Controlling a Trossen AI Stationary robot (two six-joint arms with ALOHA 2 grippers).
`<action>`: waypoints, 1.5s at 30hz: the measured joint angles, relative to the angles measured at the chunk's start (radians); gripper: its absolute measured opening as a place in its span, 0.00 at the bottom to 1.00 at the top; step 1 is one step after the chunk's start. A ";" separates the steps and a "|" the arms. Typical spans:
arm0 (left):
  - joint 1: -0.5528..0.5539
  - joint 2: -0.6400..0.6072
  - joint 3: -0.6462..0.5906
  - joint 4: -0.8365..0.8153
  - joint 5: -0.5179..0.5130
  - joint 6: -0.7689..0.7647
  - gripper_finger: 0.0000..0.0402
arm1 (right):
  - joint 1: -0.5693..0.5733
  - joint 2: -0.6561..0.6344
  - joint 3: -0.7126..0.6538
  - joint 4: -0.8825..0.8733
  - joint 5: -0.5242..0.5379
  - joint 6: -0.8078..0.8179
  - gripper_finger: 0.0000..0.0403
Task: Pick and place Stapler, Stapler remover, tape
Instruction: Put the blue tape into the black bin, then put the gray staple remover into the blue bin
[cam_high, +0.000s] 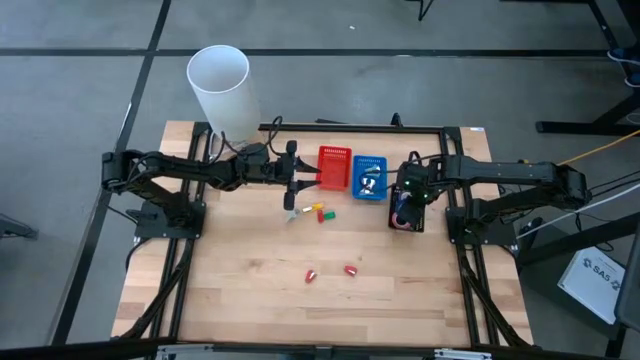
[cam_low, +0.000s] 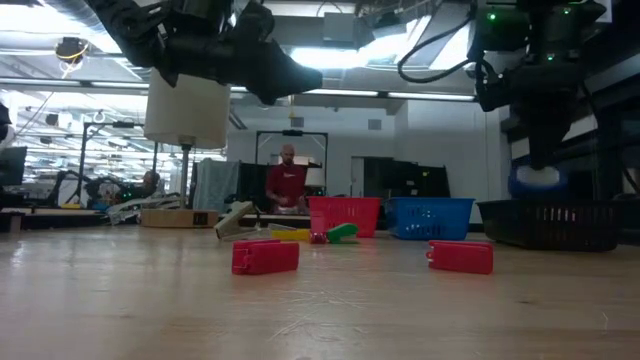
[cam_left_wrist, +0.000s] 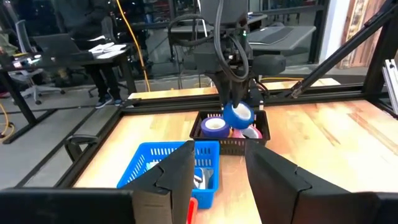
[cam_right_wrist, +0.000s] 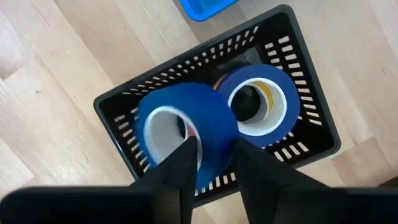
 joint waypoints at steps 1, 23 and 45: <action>0.000 0.000 0.000 0.000 0.000 0.000 0.35 | 0.000 0.000 0.000 0.001 0.000 0.000 0.27; 0.000 0.000 0.000 -0.048 -0.020 -0.032 0.31 | -0.045 0.000 0.000 0.004 0.036 0.000 0.41; -0.032 -0.103 0.000 -0.183 -0.048 0.036 0.07 | -0.060 0.000 0.000 0.098 0.034 -0.031 0.41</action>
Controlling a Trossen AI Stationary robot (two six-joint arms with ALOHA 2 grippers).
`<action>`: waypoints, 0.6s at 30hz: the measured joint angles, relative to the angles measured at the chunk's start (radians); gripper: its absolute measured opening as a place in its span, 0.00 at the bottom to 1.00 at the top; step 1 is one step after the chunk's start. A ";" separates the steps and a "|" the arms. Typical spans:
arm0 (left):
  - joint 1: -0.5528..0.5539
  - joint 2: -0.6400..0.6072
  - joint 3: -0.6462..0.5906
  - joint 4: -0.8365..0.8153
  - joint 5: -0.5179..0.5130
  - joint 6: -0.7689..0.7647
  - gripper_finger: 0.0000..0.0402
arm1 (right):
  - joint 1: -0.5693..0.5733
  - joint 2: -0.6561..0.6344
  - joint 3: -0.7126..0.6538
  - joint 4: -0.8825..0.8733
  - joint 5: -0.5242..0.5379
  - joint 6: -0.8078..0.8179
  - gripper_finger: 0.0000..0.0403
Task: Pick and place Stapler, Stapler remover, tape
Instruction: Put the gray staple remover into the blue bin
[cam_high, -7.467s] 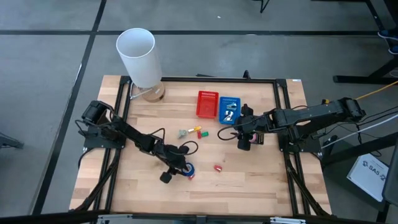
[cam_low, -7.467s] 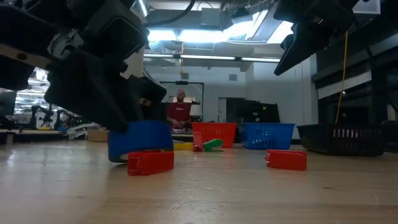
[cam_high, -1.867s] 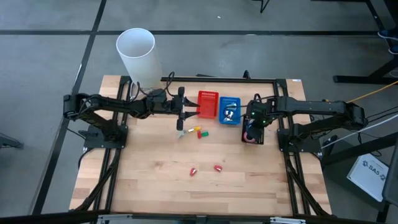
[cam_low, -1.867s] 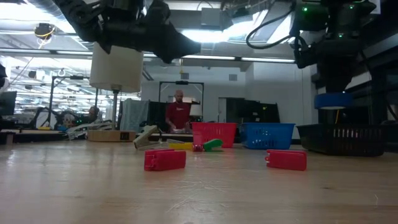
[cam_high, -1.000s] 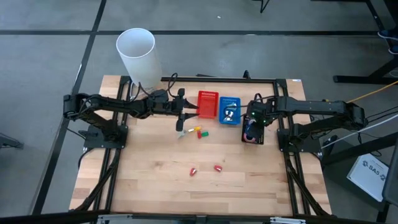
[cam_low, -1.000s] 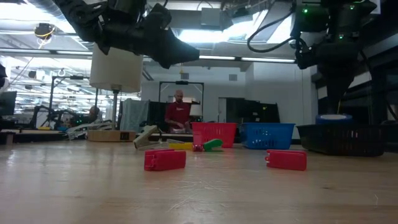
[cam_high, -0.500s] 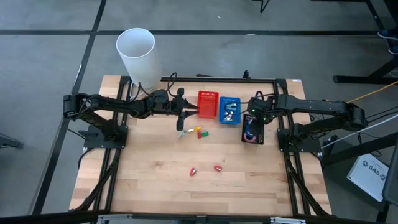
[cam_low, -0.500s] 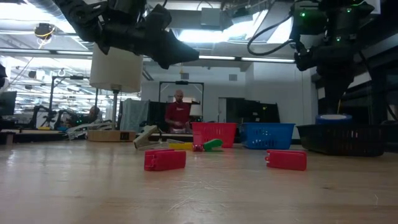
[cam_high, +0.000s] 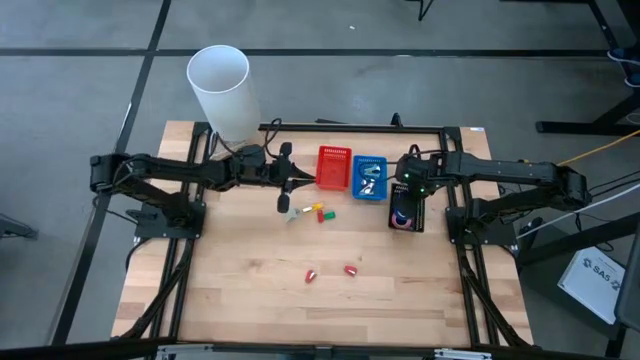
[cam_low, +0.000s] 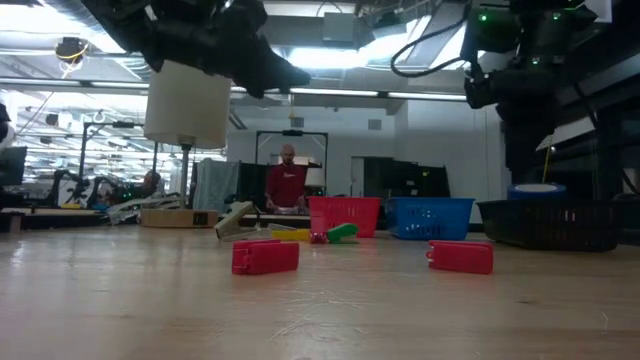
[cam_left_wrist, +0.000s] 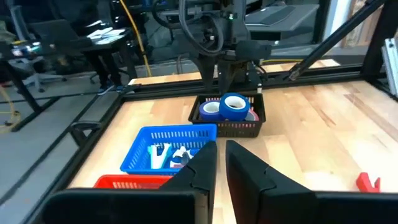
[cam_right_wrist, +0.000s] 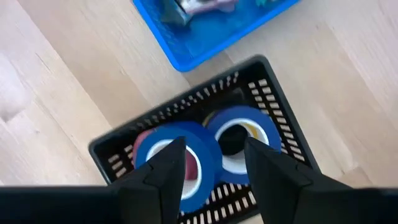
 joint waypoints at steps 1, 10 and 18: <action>-0.007 -0.011 0.000 -0.018 -0.020 0.006 0.06 | 0.000 0.000 0.000 0.012 0.000 0.000 0.41; -0.085 -0.058 0.000 -0.221 -0.174 -0.001 0.00 | 0.001 0.000 0.000 0.173 0.000 -0.066 0.41; -0.121 -0.058 0.000 -0.382 -0.192 -0.090 0.03 | 0.001 0.000 0.000 0.303 0.000 -0.080 0.41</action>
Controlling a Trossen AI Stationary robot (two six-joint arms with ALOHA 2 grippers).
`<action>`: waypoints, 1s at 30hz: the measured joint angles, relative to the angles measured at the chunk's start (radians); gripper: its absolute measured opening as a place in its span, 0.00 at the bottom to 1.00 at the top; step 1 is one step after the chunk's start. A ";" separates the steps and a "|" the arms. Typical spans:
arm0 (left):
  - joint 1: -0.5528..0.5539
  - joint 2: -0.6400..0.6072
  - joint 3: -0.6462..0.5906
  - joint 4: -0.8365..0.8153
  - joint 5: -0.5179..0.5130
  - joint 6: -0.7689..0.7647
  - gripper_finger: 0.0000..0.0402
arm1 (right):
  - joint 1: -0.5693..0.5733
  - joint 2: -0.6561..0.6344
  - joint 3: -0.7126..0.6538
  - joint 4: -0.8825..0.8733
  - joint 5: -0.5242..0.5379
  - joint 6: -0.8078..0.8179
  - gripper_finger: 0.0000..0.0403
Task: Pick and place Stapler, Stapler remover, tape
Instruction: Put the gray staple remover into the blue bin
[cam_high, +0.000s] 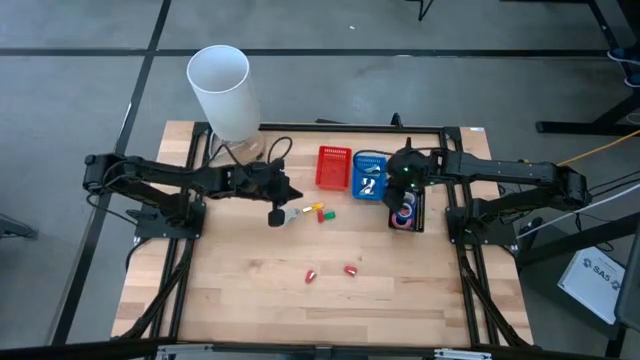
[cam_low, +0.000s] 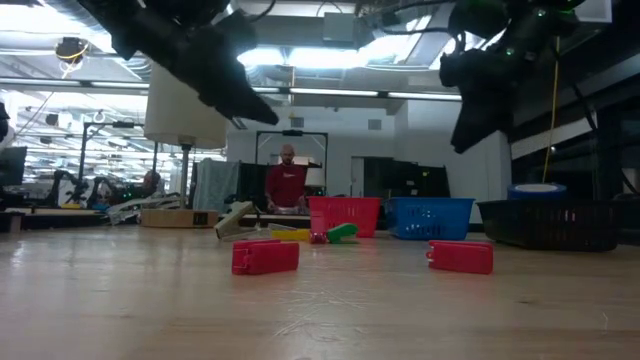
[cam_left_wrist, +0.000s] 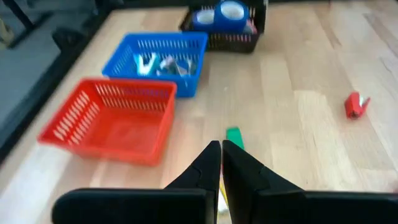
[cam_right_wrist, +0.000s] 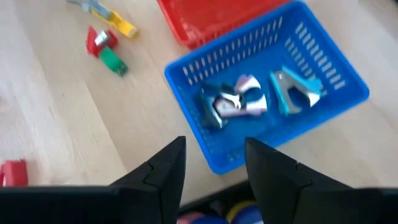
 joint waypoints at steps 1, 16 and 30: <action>0.000 0.000 0.000 -0.013 0.000 -0.013 0.04 | 0.000 0.000 0.000 0.014 0.000 -0.006 0.41; -0.043 0.000 0.000 -0.245 -0.113 -0.161 0.26 | 0.000 0.001 0.000 0.068 0.003 -0.048 0.41; -0.080 0.065 0.000 -0.367 -0.038 -0.500 0.53 | 0.000 0.001 0.000 0.076 0.053 -0.052 0.41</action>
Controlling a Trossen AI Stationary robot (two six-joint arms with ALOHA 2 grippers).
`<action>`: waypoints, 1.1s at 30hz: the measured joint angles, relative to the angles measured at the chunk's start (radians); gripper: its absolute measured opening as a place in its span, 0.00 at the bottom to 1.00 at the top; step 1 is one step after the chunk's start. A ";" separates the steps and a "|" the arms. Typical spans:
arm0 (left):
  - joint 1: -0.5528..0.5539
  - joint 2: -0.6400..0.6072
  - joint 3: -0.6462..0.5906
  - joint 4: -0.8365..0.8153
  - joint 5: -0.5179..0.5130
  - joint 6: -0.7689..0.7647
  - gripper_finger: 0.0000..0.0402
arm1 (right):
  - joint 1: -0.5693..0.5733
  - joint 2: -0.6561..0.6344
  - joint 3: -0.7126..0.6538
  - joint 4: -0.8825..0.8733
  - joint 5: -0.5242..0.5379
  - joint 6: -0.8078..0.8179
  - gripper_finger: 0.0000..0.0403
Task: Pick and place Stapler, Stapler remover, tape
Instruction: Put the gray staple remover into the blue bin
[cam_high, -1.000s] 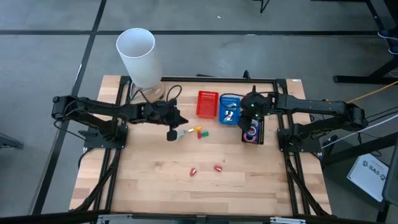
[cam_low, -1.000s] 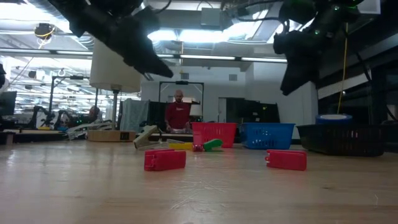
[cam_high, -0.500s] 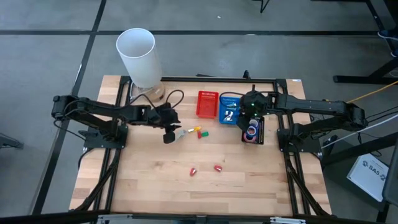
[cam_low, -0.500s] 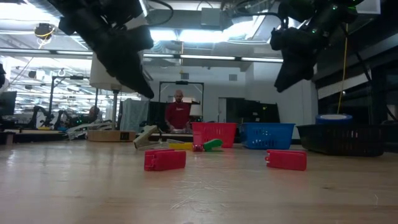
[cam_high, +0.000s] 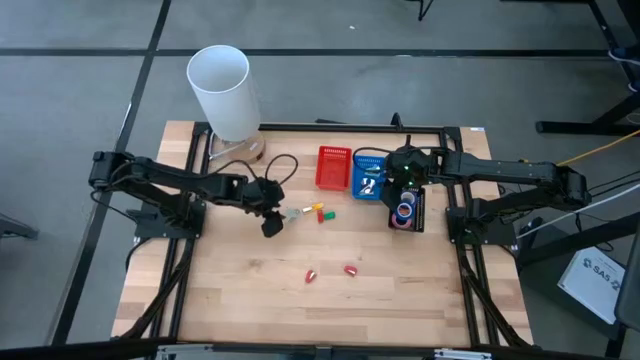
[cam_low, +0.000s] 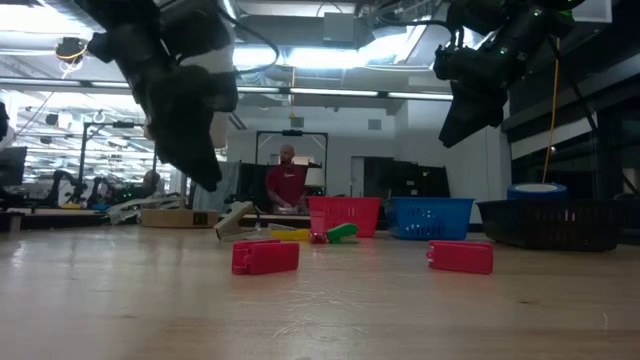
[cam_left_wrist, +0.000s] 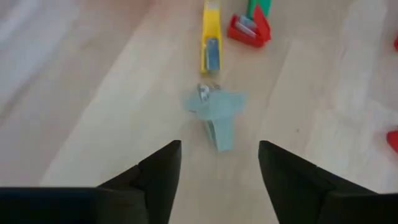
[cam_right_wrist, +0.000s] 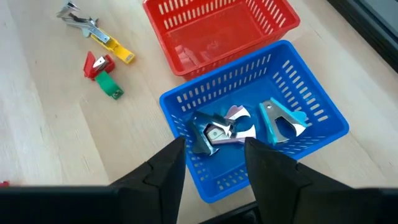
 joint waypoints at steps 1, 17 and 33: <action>-0.006 0.013 0.000 0.011 0.002 -0.009 0.55 | 0.000 0.000 0.000 0.000 0.000 -0.001 0.41; -0.017 0.174 0.000 0.137 -0.021 -0.032 0.59 | 0.000 0.000 0.000 0.071 0.002 -0.108 0.41; -0.018 0.315 0.003 0.222 -0.143 0.059 0.42 | 0.001 0.000 0.000 0.071 -0.001 -0.151 0.41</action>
